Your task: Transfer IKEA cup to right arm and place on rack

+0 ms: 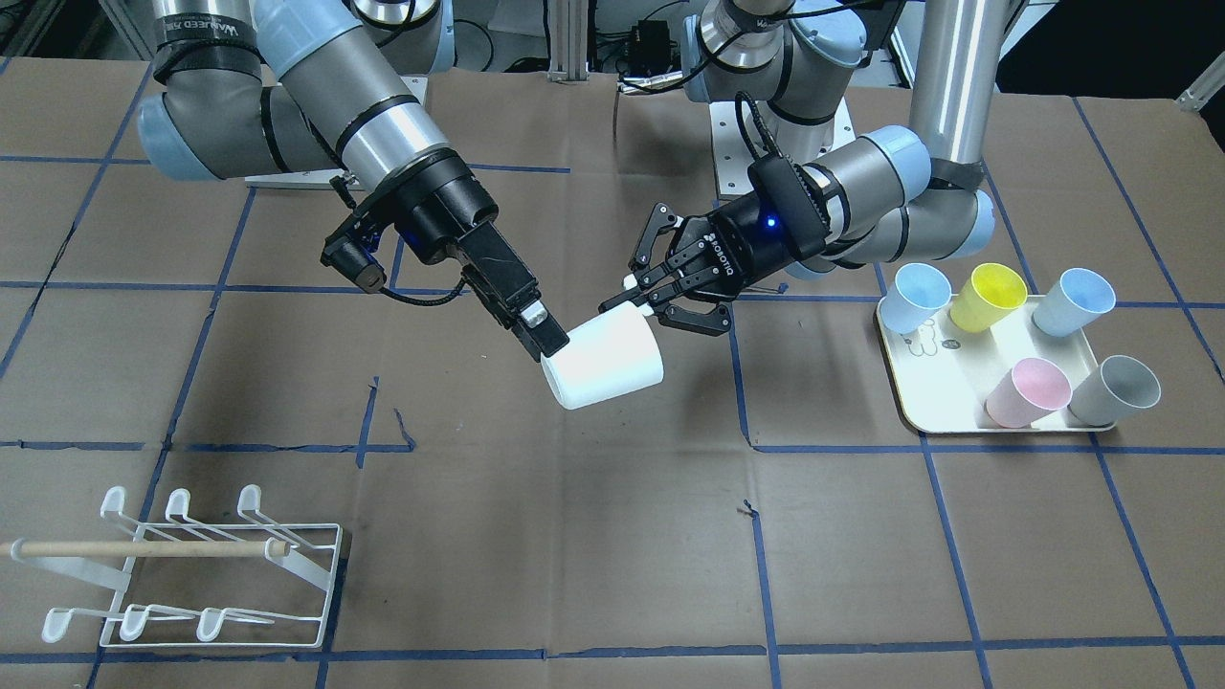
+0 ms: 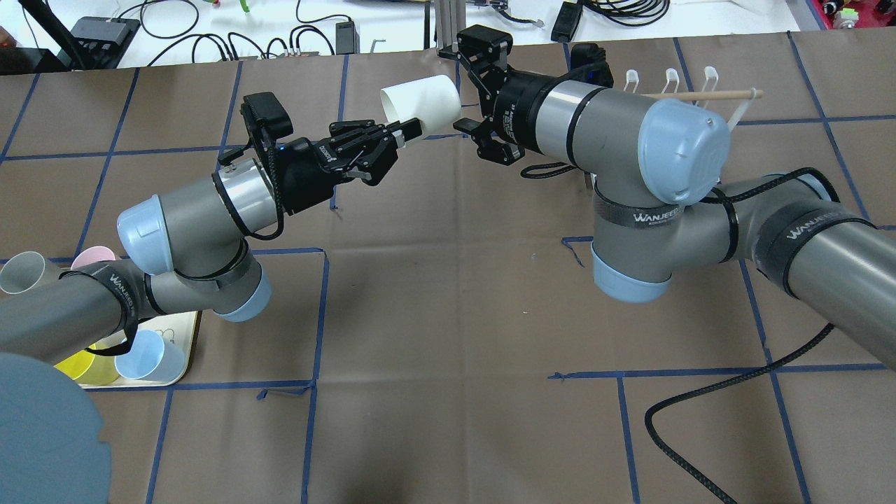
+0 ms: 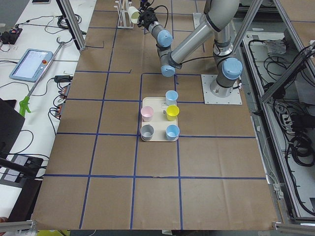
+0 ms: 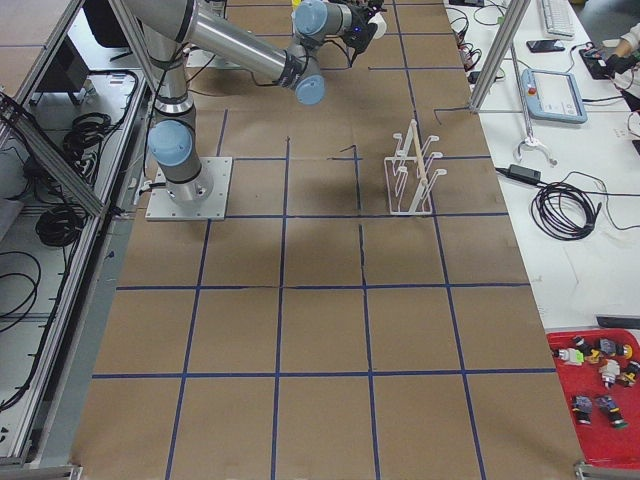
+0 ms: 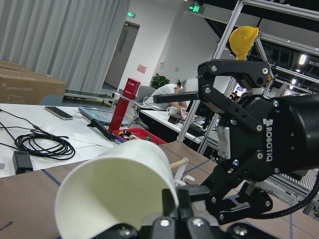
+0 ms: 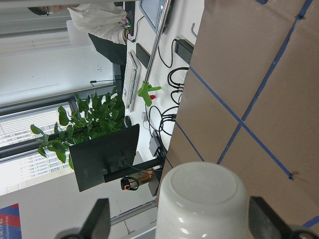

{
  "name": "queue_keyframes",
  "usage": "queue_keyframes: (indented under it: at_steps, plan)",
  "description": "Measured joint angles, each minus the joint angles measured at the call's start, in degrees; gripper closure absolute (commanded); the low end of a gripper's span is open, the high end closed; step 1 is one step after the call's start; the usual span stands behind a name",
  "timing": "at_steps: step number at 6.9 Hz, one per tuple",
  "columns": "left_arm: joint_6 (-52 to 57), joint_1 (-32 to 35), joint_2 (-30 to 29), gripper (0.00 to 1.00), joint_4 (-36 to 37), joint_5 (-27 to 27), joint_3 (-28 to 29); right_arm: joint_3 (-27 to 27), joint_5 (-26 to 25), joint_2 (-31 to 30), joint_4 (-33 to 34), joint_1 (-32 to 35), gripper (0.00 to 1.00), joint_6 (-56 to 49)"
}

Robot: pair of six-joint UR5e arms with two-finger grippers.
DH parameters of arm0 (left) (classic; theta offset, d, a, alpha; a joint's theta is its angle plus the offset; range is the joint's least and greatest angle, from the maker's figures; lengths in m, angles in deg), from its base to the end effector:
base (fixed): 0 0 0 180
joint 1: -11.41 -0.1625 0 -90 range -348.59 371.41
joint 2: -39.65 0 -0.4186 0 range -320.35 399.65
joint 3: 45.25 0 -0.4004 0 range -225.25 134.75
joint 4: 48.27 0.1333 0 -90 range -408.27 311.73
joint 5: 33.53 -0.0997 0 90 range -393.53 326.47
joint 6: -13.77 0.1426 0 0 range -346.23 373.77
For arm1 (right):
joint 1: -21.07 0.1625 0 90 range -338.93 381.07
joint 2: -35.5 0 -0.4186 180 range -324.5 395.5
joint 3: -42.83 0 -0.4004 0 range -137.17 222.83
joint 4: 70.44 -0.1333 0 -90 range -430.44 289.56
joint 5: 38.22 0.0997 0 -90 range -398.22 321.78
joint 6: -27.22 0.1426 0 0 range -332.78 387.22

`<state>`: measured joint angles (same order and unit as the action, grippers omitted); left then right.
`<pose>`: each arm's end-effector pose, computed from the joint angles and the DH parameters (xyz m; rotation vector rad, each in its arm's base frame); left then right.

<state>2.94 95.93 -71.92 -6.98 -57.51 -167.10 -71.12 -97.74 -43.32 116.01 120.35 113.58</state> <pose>-0.2175 -0.4931 0.3155 -0.6097 -1.7182 1.2539 0.2939 -0.5237 0.3712 0.9899 1.7594 -0.3909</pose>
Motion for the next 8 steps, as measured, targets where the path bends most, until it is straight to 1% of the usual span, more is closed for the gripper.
queue_keyframes:
  at_steps: [5, 8]
  plan:
    - [0.03, -0.12, -0.20, 0.95, 0.02, -0.01, 0.03, 0.23, -0.15, 1.87, -0.23, 1.83, 0.04, -0.05]
    - [0.03, -0.08, -0.29, 0.95, 0.02, -0.01, 0.10, 1.61, -0.45, 3.24, -0.51, 2.65, 0.04, -0.05]
